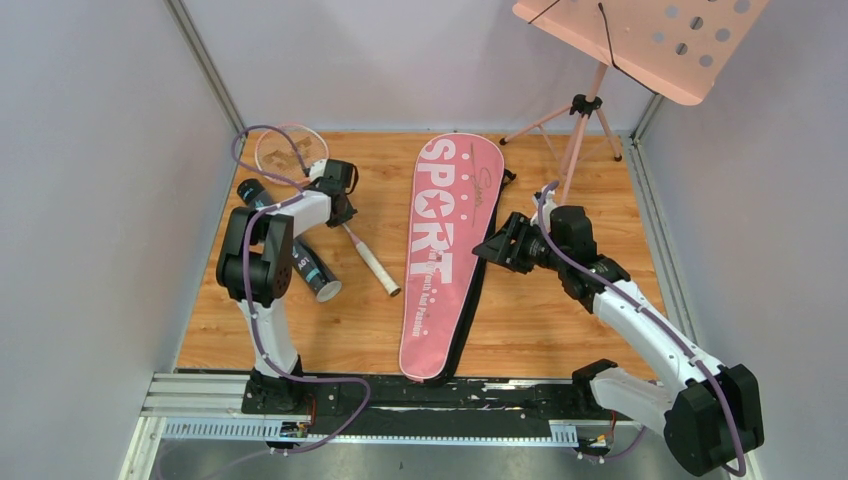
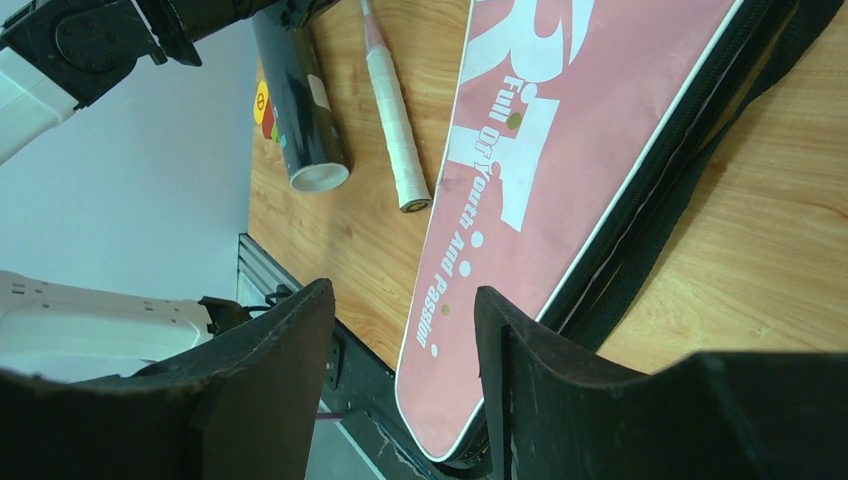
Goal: Pack up the badminton gear
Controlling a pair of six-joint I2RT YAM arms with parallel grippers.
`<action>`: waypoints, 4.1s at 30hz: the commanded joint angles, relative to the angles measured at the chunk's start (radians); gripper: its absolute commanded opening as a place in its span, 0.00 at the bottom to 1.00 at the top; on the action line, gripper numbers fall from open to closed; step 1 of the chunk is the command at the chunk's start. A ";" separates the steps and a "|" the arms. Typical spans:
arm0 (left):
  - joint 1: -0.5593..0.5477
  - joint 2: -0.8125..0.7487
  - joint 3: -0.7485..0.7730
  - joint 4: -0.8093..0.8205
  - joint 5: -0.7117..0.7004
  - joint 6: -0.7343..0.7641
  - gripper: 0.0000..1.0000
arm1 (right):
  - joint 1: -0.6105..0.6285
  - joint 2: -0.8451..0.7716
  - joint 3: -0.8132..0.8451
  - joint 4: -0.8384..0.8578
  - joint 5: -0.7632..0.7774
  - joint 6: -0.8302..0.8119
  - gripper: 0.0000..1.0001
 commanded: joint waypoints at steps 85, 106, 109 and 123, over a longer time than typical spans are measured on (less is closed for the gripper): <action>-0.481 -1.075 -0.622 0.045 0.443 0.026 0.53 | 0.243 0.399 0.041 0.437 -0.032 0.197 0.00; -1.017 -0.393 -0.265 0.129 -0.157 0.192 0.64 | 0.233 -0.567 -0.351 -0.352 0.458 0.232 0.00; -1.033 -0.303 -0.187 0.104 -0.195 0.194 0.66 | 0.233 -0.635 -0.360 -0.396 0.475 0.235 0.00; -1.035 -0.094 -0.076 0.011 -0.306 0.177 0.67 | 0.233 -0.672 -0.366 -0.396 0.454 0.227 0.00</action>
